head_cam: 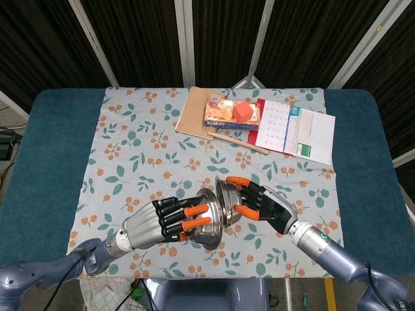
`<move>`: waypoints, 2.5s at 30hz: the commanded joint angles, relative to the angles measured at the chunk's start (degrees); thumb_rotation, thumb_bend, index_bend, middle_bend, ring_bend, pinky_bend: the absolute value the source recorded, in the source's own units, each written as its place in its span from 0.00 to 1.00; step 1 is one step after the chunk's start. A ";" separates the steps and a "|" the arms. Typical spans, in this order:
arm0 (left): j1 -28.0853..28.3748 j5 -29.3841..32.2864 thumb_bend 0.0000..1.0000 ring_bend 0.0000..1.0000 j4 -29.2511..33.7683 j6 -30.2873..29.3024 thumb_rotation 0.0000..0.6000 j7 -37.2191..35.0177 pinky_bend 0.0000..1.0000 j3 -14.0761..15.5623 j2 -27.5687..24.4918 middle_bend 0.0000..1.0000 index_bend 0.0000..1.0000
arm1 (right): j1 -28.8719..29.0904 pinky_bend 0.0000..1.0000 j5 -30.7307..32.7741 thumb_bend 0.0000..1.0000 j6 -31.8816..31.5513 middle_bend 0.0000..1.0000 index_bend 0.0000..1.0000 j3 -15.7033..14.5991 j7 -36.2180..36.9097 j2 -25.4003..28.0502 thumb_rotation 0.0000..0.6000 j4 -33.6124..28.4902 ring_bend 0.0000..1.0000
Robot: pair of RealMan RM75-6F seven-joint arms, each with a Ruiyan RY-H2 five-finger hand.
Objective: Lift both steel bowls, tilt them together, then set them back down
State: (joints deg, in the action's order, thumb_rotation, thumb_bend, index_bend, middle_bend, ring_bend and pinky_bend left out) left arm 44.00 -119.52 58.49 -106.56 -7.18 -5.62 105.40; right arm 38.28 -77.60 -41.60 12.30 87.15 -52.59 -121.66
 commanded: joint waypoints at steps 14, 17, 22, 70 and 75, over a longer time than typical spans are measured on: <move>0.65 -0.18 0.40 0.42 -0.05 1.95 1.00 1.99 0.65 2.19 -0.11 0.54 0.43 | 0.31 0.82 7.79 0.39 -0.46 0.62 0.66 0.47 -15.59 -1.51 1.00 -10.69 0.63; 0.96 -0.65 0.40 0.42 -0.35 2.18 1.00 2.95 0.65 2.45 0.13 0.54 0.43 | 0.10 0.82 7.77 0.39 -0.39 0.62 0.66 0.43 -16.95 -1.74 1.00 -12.03 0.63; 1.22 -1.25 0.40 0.42 0.19 1.29 1.00 3.43 0.65 2.64 0.10 0.54 0.43 | -0.31 0.82 8.86 0.39 -0.88 0.62 0.66 0.83 -18.74 -2.05 1.00 -12.21 0.63; 0.40 -4.07 0.40 0.42 0.50 -2.63 1.00 7.52 0.65 3.23 -5.58 0.55 0.43 | -9.30 0.82 -4.36 0.39 2.21 0.62 0.65 5.43 6.98 4.38 1.00 2.44 0.62; 1.05 -3.64 0.40 0.42 -1.85 -2.38 1.00 6.43 0.65 3.14 -4.17 0.54 0.43 | -9.44 0.82 -9.32 0.39 1.78 0.62 0.64 4.44 9.14 6.28 1.00 -0.37 0.61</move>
State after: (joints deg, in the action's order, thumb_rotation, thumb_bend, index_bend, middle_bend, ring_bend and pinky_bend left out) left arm 44.89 -123.25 56.85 -109.00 -0.55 -2.45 100.99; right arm 29.00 -85.15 -39.49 17.27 95.28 -47.28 -120.74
